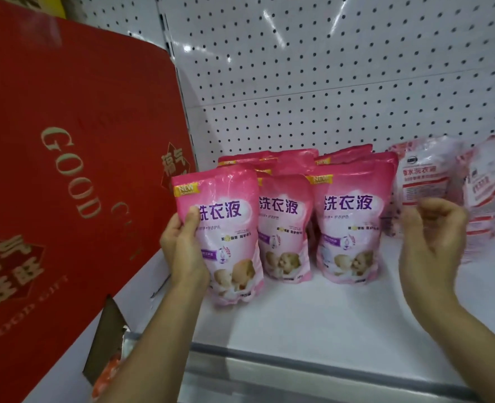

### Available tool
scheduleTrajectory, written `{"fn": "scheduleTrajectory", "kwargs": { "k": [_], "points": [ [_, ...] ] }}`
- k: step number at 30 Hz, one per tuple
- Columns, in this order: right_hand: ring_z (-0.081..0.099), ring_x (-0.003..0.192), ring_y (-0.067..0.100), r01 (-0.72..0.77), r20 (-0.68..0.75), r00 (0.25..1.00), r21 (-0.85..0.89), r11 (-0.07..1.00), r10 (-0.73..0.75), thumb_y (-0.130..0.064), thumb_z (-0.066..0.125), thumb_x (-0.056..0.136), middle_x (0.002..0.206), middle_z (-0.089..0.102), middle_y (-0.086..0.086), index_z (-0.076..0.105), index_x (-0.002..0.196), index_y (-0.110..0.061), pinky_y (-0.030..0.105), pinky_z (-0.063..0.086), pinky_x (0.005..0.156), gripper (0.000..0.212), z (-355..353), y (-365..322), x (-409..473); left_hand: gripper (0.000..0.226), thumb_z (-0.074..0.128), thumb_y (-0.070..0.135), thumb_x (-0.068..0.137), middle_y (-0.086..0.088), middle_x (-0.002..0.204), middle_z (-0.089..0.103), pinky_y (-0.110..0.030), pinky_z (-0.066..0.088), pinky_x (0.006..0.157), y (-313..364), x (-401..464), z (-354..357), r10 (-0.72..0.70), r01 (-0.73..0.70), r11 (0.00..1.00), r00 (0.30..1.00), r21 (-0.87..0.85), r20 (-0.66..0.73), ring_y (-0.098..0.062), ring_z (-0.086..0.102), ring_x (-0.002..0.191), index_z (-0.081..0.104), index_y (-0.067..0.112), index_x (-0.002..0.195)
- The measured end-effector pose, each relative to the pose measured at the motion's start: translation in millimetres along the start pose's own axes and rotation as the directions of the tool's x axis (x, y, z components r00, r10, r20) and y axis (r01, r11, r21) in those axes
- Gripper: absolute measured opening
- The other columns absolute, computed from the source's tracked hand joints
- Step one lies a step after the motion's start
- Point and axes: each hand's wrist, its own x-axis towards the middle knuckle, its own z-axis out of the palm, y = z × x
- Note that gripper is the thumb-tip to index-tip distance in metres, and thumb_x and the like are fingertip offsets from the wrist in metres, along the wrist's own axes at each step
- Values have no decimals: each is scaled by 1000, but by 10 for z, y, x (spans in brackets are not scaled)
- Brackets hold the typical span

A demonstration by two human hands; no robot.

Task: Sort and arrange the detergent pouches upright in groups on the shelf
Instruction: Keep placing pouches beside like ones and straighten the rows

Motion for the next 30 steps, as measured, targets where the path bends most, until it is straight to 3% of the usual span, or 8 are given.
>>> {"fn": "scheduleTrajectory", "kwargs": {
  "k": [4,8,10,12,15,21,26,30],
  "points": [
    [58,71,5,39,334,942,-63,997,-16,-6,60,92,79,62,-8,56,84,-28,22,51,66,24,86,-90,-329,24,63,21,93,-13,98,76,-42,59,77,-187,72,13,-115,115,993,993,-17,20,-29,71,84,70,8,112],
    [63,77,3,125,714,679,-342,931,172,-16,66,88,84,68,-11,61,86,-34,23,53,73,19,368,111,-542,44,66,49,84,-3,104,77,-43,60,81,-151,-4,-59,-114,109,993,984,46,138,-23,74,92,64,20,117],
    [63,88,0,146,805,521,-411,900,283,-26,65,89,95,67,-14,57,96,-46,27,54,84,23,426,207,-597,77,76,62,67,0,115,73,-44,59,86,-168,-107,-227,-149,104,970,968,220,203,-22,72,100,52,24,130],
    [59,103,-3,163,839,407,-455,876,360,-32,63,90,111,62,-15,44,121,-56,21,48,94,43,445,246,-637,94,89,51,54,4,121,68,-37,61,82,-217,-216,-442,-229,75,881,932,467,282,-19,69,104,44,30,133],
    [57,110,3,211,813,427,-515,831,396,-36,60,92,119,59,-13,29,143,-50,22,45,98,62,485,237,-640,91,94,21,57,9,119,67,-15,56,71,-286,-264,-622,-357,-21,723,844,691,399,-10,67,105,45,32,133],
    [57,111,8,213,803,461,-513,831,378,-25,60,92,115,60,-9,30,144,-46,30,47,99,64,498,234,-671,71,84,0,70,1,117,72,-26,59,72,-441,-237,-441,-340,-20,787,820,616,460,-13,72,100,53,25,128],
    [59,108,4,191,814,466,-476,859,347,-15,57,91,113,64,-15,36,140,-41,31,49,97,60,506,217,-682,72,92,13,59,8,112,69,-32,62,78,-574,-312,-337,-254,-83,767,871,637,419,-11,68,100,48,40,109],
    [58,95,-3,162,787,521,-471,867,330,-15,60,90,99,62,-19,38,138,-35,25,50,91,56,528,188,-746,73,92,13,59,7,109,71,-37,61,82,-598,-320,-307,-270,-85,752,865,654,423,-14,68,101,53,28,119]
  ]
}}
